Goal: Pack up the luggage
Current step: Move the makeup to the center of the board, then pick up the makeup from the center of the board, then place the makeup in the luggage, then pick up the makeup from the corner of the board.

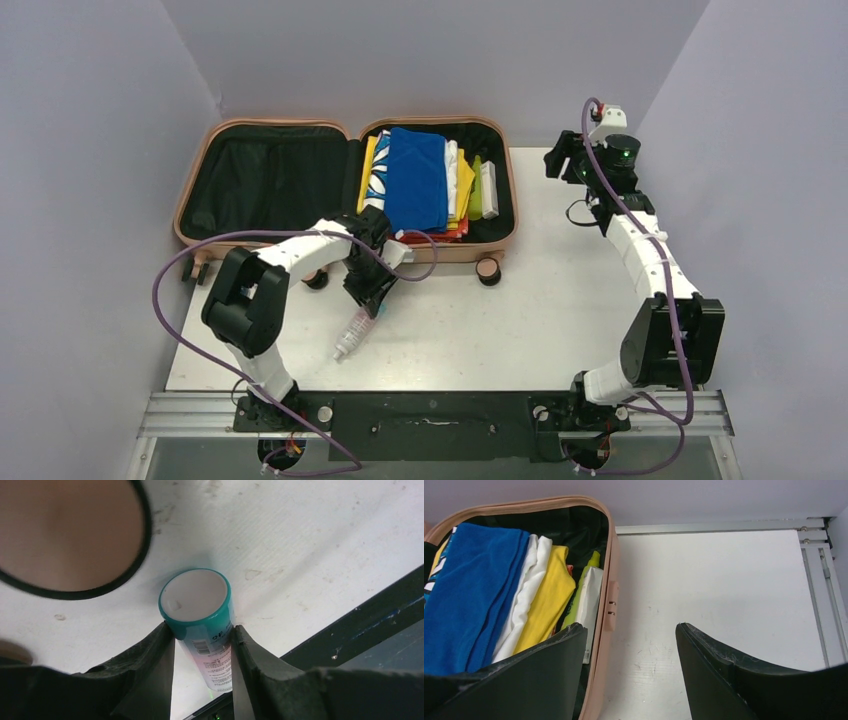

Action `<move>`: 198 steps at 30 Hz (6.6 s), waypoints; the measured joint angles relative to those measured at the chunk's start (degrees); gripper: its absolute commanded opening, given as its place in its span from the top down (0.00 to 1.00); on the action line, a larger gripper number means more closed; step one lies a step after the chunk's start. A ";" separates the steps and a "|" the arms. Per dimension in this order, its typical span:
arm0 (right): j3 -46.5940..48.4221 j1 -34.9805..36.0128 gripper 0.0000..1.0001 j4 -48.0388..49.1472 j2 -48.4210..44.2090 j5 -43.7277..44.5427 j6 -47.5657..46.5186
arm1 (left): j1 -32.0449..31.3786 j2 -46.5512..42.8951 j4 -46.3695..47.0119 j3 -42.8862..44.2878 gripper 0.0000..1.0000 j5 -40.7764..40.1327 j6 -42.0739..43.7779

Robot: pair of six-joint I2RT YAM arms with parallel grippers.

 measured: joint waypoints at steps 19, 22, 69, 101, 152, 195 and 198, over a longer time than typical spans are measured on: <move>-0.90 -2.43 0.31 1.51 -10.40 -5.09 -4.39 | -33.97 10.51 1.31 14.36 1.00 -12.11 5.60; -0.07 -5.11 0.30 0.44 -11.21 -6.23 -4.22 | -35.91 13.53 1.88 18.23 1.00 -16.79 7.85; -2.97 52.59 0.19 -31.67 11.85 -12.52 -57.96 | 41.09 -49.90 8.59 -15.50 0.04 -1.90 10.58; 22.01 33.77 0.95 -36.92 6.97 -15.52 -49.64 | 60.43 -39.17 6.23 -15.15 0.04 6.82 14.95; 17.40 25.24 0.28 -37.38 3.04 -15.56 -61.27 | 60.43 -24.59 18.32 -21.18 0.04 -6.25 12.81; 11.26 25.57 0.28 -34.38 -2.23 -19.37 -53.77 | 64.48 -7.78 38.84 -19.63 0.55 2.29 13.70; 11.17 25.57 0.28 -34.34 -2.29 -19.37 -53.62 | 64.59 -8.20 38.03 -19.65 0.44 2.29 13.70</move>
